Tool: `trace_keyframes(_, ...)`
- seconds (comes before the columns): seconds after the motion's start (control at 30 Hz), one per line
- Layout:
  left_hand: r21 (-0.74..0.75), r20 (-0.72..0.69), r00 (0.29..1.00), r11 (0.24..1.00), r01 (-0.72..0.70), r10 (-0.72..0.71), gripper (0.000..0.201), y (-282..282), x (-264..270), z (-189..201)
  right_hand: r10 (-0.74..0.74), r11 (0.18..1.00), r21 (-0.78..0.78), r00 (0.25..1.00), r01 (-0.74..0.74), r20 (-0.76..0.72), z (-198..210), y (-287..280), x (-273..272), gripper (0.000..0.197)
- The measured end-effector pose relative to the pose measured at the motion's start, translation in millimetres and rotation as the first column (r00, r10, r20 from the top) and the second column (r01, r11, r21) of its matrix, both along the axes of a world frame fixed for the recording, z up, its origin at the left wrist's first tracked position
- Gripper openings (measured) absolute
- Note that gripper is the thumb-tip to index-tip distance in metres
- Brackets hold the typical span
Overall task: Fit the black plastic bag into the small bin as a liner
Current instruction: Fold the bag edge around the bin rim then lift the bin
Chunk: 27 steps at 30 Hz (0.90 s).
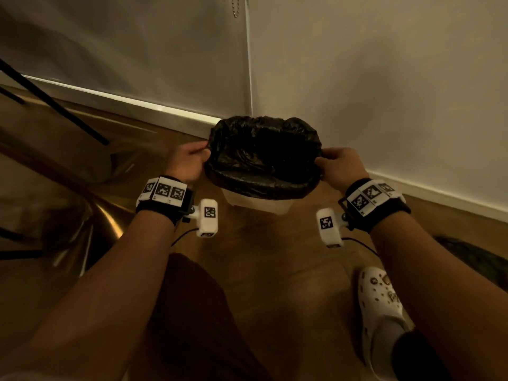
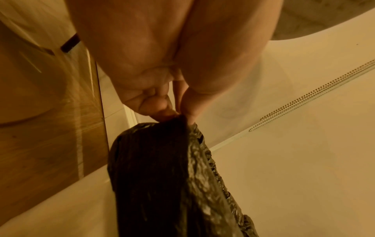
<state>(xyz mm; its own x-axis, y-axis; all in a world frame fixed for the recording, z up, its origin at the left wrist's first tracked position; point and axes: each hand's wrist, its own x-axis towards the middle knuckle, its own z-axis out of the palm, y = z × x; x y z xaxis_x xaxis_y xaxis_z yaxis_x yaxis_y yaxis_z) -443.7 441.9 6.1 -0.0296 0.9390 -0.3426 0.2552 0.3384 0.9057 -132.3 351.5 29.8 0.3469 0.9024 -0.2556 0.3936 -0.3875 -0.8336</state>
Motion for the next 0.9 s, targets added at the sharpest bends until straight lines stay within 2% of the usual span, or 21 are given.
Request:
trace_keyframes(0.23,-0.009,-0.07,0.997,0.999,-0.036,0.036,0.036,11,-21,-15,0.048,0.999,0.006,0.998,-0.047,-0.046,-14,25,-17,0.025)
trace_keyframes(0.47,0.022,0.001,0.995,0.995,-0.099,0.099,0.034,16,-22,-3,0.084,0.996,-0.001,0.994,-0.084,-0.07,-20,53,-24,0.024)
trace_keyframes(0.57,0.015,0.067,0.99,0.992,-0.124,0.123,0.038,20,-26,-12,0.082,0.996,-0.025,0.994,-0.084,-0.067,-28,67,-30,0.023)
trace_keyframes(0.77,-0.01,0.037,0.992,0.993,-0.117,0.117,0.041,51,-55,-37,0.073,0.995,-0.064,0.995,-0.077,-0.064,-53,92,-51,0.017)
trace_keyframes(0.9,0.014,0.018,0.998,0.998,-0.063,0.063,0.047,69,-69,-52,0.109,0.991,-0.067,0.993,-0.112,-0.046,-64,107,-65,0.015)
